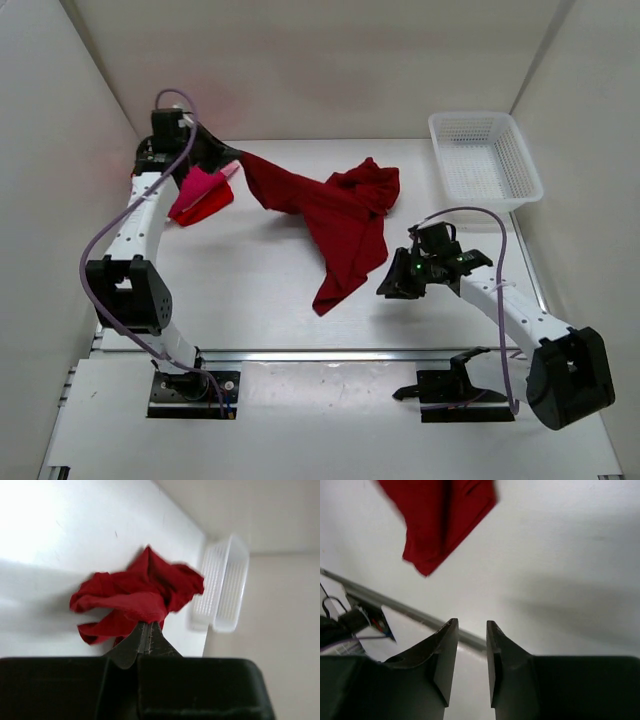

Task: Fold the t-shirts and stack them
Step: Flatten out the crumpled T-shirt at the center of the board.

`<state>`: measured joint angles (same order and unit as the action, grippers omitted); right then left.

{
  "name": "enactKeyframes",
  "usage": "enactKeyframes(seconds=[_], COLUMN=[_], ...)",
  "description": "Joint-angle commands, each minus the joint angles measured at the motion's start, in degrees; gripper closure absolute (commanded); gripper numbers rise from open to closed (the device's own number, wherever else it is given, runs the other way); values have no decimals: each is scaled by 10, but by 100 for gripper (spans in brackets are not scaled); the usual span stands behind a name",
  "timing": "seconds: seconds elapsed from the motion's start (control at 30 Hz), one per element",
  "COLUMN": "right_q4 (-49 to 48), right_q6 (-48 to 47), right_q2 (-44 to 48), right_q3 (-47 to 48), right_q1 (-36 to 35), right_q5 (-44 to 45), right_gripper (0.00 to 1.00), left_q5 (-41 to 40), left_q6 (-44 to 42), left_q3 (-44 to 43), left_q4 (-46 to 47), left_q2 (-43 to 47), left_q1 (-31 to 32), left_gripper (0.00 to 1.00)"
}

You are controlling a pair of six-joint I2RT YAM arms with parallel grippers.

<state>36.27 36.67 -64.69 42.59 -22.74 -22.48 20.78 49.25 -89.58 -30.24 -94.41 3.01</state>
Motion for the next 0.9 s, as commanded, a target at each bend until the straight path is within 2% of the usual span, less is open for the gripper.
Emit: enactKeyframes(seconds=[0.0, 0.1, 0.23, 0.47, 0.6, 0.67, 0.73, 0.77, 0.8, 0.87], right_q4=[-182, -236, -279, -344, -346, -347, -360, -360, -352, -327], right_q6=[16, 16, 17, 49, 55, 59, 60, 55, 47, 23], right_q2=[-6, -51, -132, -248, -291, -317, -328, -330, -332, -335], right_q3=[-39, -63, -28, 18, 43, 50, 55, 59, 69, 115], right_q1=[47, 83, 87, 19, 2, 7, 25, 44, 65, 94], right_q5=[-35, -31, -14, -1, -3, 9, 8, 14, 14, 6], right_gripper=[73, 68, 54, 54, 54, 58, 86, 89, 99, 100], left_q5=[0, -23, -25, -52, -53, -51, -51, -54, -51, -62], left_q6=[27, 24, 14, -29, -46, -50, -50, -50, -51, -52], left_q3=[-47, -79, -49, 29, 66, 91, 101, 108, 110, 121], left_q4=[9, -7, -2, -14, -11, -7, -11, -11, -14, -17], left_q2=[11, -4, -2, 40, 68, 81, 92, 100, 106, 120], left_q1=[-79, -99, -91, -48, -12, 2, 12, 16, 20, 32], left_gripper=[100, 100, 100, 100, 100, 100, 100, 100, 100, 100])
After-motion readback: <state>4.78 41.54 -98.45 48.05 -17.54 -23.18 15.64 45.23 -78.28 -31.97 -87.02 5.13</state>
